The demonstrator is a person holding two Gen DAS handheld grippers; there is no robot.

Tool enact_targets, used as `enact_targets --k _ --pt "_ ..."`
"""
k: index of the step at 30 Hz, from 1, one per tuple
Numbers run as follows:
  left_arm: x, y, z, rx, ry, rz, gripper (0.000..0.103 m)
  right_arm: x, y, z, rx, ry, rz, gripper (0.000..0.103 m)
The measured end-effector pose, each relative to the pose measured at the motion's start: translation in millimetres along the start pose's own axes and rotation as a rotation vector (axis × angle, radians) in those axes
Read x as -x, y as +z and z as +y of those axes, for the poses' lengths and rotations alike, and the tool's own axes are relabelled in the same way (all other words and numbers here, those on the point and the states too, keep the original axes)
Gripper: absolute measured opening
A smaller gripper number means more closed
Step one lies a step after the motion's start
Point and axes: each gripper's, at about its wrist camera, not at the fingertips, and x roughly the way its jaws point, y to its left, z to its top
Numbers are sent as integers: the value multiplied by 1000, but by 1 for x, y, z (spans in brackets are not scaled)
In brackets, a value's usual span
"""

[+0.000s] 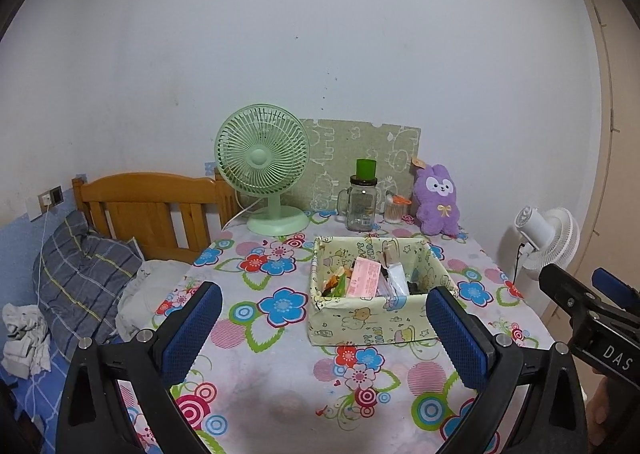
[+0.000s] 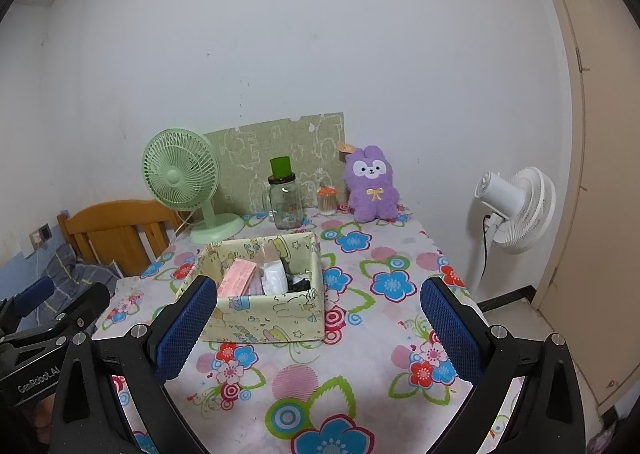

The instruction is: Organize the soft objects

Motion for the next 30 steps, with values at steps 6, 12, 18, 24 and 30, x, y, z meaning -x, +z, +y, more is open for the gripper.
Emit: enact_targets --k 6,12,18,24,30 --pt "1 0 2 4 -5 0 103 -2 0 1 2 0 3 103" --pt "1 0 2 5 -6 -1 103 -3 -1 2 0 2 5 103" --pt "0 1 2 12 -14 -6 103 -3 0 4 5 0 8 103" --pt "0 1 2 13 -14 -5 103 -3 0 4 1 1 6 103" --pt "0 1 2 14 -13 -5 103 -2 1 5 5 3 5 103"
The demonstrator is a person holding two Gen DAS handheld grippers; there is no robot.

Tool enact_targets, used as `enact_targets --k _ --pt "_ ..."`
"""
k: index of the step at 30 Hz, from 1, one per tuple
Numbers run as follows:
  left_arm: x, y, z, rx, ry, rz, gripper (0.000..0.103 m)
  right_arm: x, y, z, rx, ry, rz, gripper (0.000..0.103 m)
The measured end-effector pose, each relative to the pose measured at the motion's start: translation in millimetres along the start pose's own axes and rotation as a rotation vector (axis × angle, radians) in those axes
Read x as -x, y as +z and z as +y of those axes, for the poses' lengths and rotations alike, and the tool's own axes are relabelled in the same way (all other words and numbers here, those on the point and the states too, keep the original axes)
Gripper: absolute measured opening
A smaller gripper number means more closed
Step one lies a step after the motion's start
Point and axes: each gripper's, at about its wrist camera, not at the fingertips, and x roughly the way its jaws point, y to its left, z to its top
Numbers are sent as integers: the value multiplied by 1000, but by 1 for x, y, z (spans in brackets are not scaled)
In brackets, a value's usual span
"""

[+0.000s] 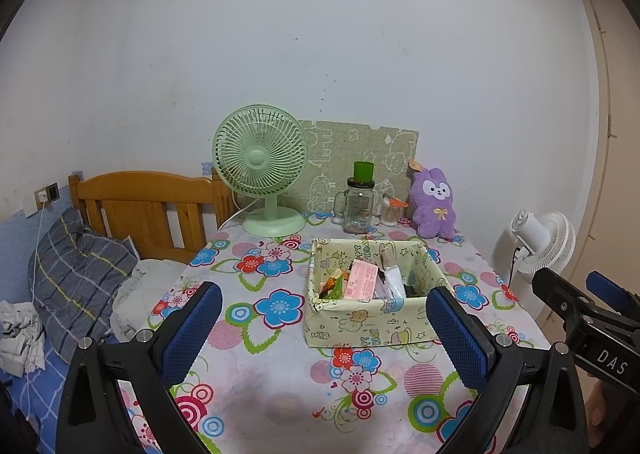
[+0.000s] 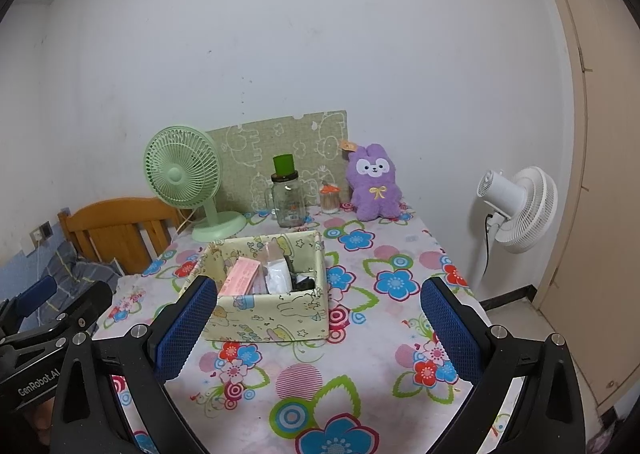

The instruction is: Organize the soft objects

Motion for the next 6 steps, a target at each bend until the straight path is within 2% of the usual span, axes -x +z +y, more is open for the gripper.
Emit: enact_targets --k 6 --pt "0 1 0 0 0 0 103 0 0 0 0 1 -1 103"
